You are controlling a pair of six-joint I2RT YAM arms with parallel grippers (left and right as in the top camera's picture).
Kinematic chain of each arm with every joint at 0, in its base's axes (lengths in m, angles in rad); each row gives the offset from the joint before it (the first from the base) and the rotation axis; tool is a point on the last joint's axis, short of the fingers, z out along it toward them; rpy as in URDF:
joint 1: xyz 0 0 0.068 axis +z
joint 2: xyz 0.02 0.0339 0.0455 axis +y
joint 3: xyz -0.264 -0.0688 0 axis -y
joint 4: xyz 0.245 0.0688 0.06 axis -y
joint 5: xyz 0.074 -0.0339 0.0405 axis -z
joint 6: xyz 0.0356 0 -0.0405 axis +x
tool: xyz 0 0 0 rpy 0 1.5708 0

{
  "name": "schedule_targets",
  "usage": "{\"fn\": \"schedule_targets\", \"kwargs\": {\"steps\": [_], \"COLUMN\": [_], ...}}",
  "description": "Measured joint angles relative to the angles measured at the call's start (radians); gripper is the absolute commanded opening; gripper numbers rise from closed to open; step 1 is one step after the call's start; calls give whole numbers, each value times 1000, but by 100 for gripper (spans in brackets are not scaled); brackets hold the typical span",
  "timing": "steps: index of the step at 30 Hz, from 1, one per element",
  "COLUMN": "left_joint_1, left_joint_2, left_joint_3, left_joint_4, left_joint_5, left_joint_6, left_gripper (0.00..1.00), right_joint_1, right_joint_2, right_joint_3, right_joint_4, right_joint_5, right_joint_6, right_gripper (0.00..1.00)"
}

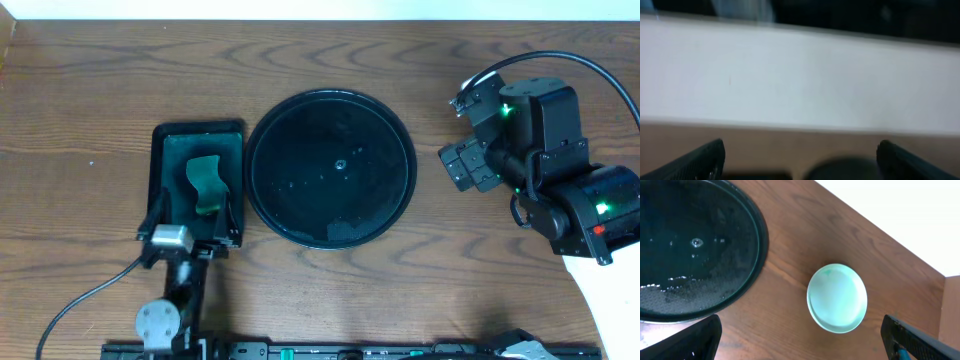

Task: Clean dirty plates on tray and stack at the side

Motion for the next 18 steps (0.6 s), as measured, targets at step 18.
{"fn": "schedule_targets", "kwargs": {"steps": [18], "left_joint_1": [0], "left_joint_2": [0], "left_joint_3": [6], "left_joint_4": [-280], "left_joint_5": [-37], "left_joint_6": [0], "left_gripper": [96], "right_joint_1": [0], "right_joint_2": [0], "right_joint_3": [0], "right_joint_4": [-1], "right_joint_5": [-1], "right_joint_6": [0], "right_gripper": [99]}}
